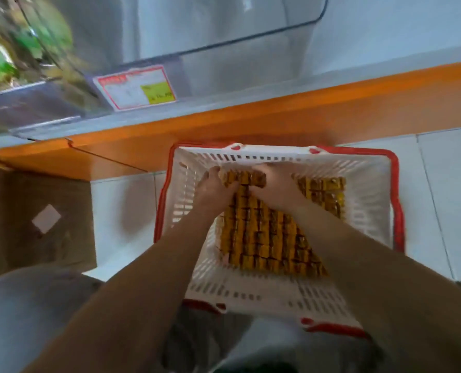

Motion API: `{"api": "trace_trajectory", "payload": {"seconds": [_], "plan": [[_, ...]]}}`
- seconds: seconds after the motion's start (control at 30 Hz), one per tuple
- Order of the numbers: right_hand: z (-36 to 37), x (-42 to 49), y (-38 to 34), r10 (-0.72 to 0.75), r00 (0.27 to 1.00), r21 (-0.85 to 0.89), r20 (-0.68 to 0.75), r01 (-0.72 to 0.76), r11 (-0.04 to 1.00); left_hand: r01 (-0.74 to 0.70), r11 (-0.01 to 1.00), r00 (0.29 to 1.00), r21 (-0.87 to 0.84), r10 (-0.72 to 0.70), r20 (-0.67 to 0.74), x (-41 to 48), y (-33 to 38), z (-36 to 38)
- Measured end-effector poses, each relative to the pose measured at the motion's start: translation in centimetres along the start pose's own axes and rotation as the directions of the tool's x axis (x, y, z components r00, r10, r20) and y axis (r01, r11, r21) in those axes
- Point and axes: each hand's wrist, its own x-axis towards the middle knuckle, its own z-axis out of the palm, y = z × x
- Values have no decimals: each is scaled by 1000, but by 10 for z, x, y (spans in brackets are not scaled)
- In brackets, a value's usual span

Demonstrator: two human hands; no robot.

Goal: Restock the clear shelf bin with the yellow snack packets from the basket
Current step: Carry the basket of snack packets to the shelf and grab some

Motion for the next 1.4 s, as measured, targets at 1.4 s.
{"api": "trace_trajectory", "payload": {"seconds": [1.4], "plan": [[53, 5, 9, -236, 868, -298, -437, 108, 949, -218, 881, 974, -420, 225, -33, 7, -37, 14]]}}
